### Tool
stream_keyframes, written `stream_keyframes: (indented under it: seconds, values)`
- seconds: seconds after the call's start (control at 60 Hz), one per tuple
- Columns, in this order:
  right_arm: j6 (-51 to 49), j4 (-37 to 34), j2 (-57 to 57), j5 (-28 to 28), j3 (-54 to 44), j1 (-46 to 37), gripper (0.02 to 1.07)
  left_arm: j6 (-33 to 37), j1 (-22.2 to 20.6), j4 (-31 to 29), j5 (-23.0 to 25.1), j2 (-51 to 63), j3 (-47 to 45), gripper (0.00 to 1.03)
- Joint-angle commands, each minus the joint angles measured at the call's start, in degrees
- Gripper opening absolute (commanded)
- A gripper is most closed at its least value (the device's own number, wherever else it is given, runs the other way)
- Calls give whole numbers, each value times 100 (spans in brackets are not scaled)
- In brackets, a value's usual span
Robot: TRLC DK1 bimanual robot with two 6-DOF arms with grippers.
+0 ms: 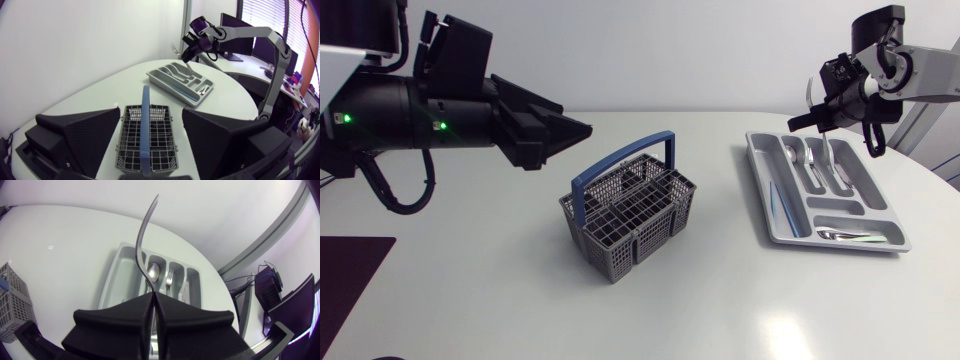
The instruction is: Unload the cutlery basket into the drawer organizer.
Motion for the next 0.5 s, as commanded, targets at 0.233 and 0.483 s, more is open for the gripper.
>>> stream_keyframes:
  seconds: [0.233,0.483]
  values:
    - [452,-337,1215,465,972,-589,8,161,154,5,-16,-116,-229,98]
    - [689,-478,1945,562,1614,-818,8,161,154,41,-16,-169,-326,98]
